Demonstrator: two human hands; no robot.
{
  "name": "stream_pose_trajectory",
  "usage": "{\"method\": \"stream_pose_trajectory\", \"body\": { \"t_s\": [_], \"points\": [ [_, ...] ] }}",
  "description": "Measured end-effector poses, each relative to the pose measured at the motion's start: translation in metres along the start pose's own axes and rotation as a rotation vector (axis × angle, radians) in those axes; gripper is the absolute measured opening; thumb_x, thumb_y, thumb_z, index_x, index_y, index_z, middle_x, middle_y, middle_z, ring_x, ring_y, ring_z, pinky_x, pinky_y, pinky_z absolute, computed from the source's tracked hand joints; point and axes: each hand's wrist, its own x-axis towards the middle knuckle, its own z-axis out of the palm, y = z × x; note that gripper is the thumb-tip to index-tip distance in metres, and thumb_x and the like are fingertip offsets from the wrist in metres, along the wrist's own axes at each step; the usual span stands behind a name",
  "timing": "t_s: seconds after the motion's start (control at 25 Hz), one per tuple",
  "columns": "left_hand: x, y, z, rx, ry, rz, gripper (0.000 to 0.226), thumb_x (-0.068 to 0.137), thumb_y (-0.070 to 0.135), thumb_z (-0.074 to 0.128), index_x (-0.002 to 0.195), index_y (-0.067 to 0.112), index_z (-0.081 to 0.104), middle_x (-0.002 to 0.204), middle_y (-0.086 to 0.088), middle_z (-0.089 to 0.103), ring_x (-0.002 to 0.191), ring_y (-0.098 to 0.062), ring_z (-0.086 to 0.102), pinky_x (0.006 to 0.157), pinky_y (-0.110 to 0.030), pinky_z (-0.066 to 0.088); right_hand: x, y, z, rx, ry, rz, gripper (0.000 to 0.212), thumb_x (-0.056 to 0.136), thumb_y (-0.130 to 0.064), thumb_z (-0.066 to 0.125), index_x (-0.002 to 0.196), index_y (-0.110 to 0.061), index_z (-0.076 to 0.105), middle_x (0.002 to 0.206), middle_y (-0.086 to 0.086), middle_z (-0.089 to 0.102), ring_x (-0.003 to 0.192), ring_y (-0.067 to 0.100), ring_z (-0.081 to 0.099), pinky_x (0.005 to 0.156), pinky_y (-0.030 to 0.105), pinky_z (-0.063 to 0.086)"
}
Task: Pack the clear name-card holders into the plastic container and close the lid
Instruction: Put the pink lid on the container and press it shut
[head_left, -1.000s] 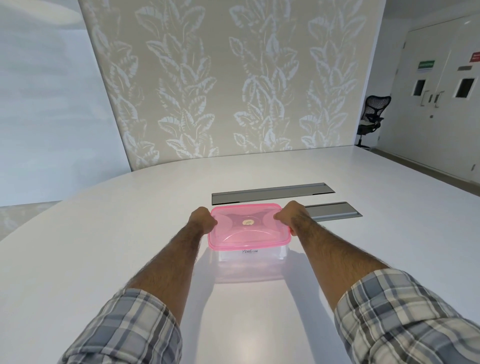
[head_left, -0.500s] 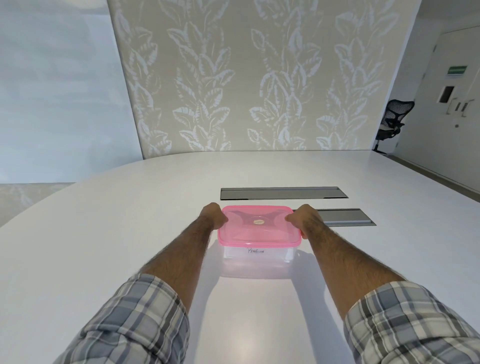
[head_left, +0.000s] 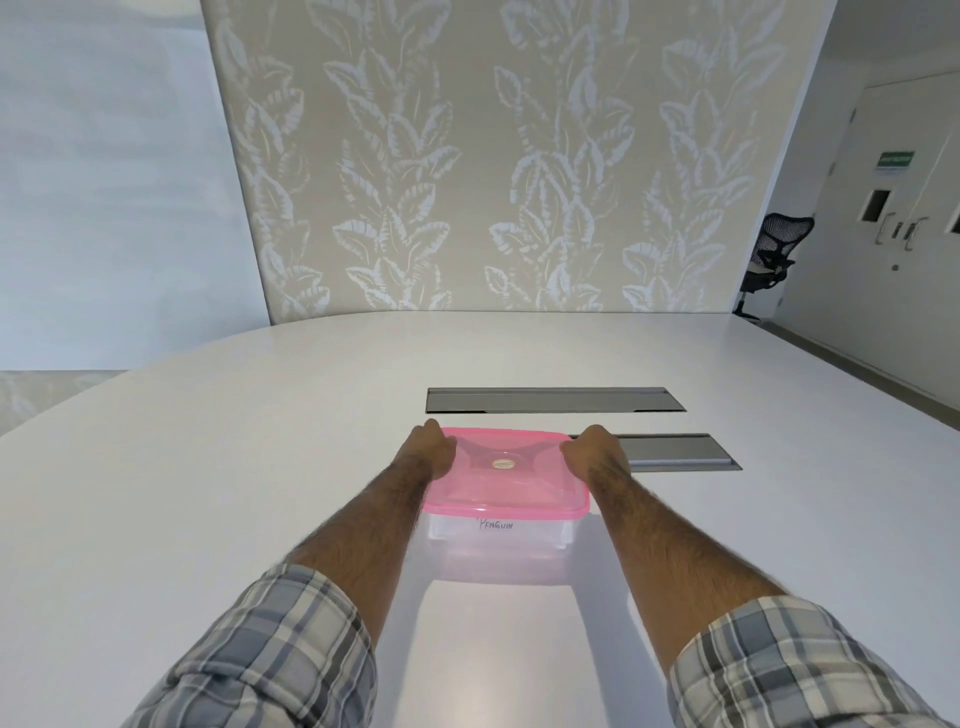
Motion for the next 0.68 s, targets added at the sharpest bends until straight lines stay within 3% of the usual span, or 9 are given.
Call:
{"method": "stream_pose_trajectory", "body": {
  "t_s": [0.4, 0.68],
  "points": [
    [0.025, -0.008, 0.016, 0.01, 0.071, 0.025, 0.043, 0.107, 0.038, 0.029, 0.128, 0.004, 0.044, 0.132, -0.02, 0.055, 0.12, -0.037, 0.055, 0.099, -0.048, 0.046, 0.022, 0.0, 0.021, 0.062, 0.091, -0.057, 0.032, 0.098, -0.025, 0.051, 0.109, 0.0, 0.069, 0.115, 0.015, 0.07, 0.106, 0.033, 0.065, 0.087, 0.035, 0.051],
    [0.042, -0.007, 0.016, 0.042, 0.114, 0.043, 0.038, 0.107, 0.034, 0.03, 0.125, 0.003, 0.045, 0.126, -0.022, 0.058, 0.116, -0.038, 0.057, 0.094, -0.046, 0.047, 0.039, 0.002, 0.027, 0.175, 0.076, -0.029, 0.023, 0.098, -0.023, 0.056, 0.086, -0.006, 0.065, 0.094, 0.013, 0.069, 0.09, 0.029, 0.065, 0.077, 0.03, 0.048]
  ]
}}
